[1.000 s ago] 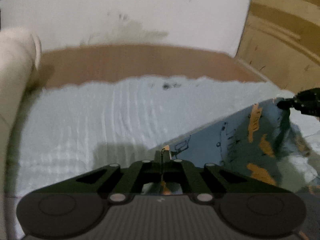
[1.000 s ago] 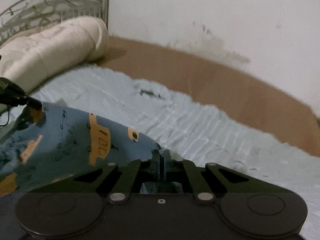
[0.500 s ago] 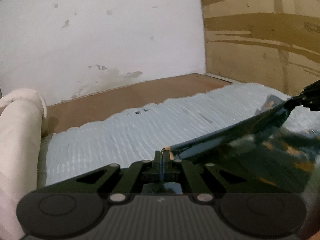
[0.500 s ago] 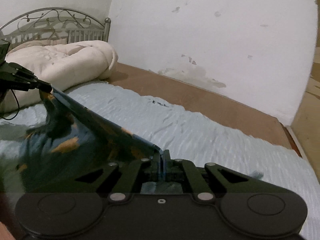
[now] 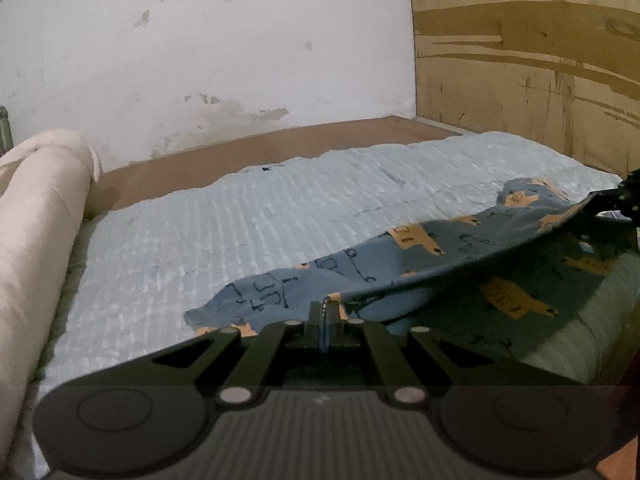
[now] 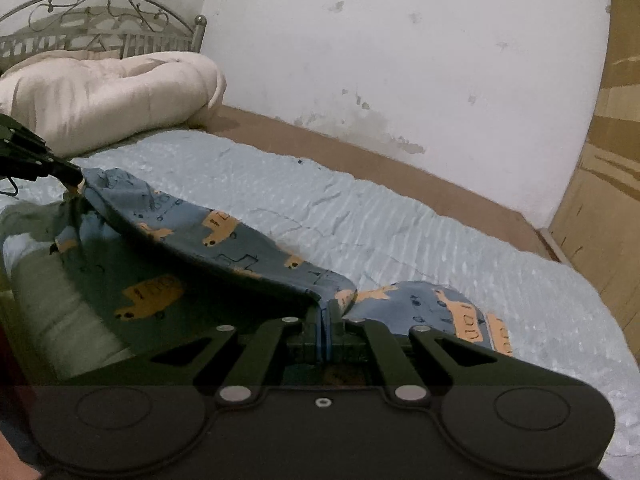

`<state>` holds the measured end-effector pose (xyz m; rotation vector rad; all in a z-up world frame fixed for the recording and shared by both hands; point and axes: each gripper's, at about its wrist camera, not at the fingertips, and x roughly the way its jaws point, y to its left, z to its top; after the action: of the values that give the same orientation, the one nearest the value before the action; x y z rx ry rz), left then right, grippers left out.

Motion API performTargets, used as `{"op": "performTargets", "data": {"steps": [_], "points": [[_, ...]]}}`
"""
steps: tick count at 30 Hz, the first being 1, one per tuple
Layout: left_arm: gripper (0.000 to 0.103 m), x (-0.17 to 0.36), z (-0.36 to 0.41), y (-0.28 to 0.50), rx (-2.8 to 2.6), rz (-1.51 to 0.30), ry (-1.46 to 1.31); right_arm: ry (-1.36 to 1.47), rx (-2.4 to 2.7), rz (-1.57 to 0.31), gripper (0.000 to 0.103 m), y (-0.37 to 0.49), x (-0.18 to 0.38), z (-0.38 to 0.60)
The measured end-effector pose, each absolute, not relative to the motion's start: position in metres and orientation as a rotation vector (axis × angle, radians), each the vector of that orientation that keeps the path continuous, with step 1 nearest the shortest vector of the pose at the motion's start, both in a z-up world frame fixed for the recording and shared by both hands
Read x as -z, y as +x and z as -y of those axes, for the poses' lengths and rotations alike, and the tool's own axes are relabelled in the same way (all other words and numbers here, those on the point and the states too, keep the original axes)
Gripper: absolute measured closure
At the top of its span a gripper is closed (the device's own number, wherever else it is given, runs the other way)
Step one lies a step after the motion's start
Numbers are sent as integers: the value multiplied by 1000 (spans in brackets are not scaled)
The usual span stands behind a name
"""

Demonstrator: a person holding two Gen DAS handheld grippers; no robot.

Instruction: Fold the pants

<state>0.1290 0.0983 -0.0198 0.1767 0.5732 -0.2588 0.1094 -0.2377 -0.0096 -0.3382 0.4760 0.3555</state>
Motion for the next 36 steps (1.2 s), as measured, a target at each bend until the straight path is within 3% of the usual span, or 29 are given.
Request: {"op": "performTargets", "data": {"steps": [8, 18, 21, 22, 23, 25, 28, 29, 32, 36], "points": [[103, 36, -97, 132, 257, -647, 280, -483, -416, -499, 103, 82, 18, 223], [100, 53, -100, 138, 260, -718, 177, -430, -414, -585, 98, 79, 46, 224], [74, 53, -102, 137, 263, -737, 116, -408, -409, -577, 90, 78, 44, 226], [59, 52, -101, 135, 263, -737, 106, -401, -408, -575, 85, 77, 42, 228], [48, 51, -99, 133, 263, -736, 102, -392, -407, -575, 76, 76, 41, 229], [40, 47, -92, 129, 260, -736, 97, -372, -402, -564, 62, 75, 38, 232], [9, 39, -76, 122, 242, -716, 74, -322, -382, -537, 35, 72, 30, 240], [3, 36, -69, 120, 238, -701, 66, -298, -375, -527, 25, 71, 27, 244], [0, 30, -44, 123, 271, -681, 40, -216, -330, -495, 8, 69, 17, 260], [0, 31, -1, 138, 323, -691, -13, -131, -245, -482, 1, 72, 7, 293]]}}
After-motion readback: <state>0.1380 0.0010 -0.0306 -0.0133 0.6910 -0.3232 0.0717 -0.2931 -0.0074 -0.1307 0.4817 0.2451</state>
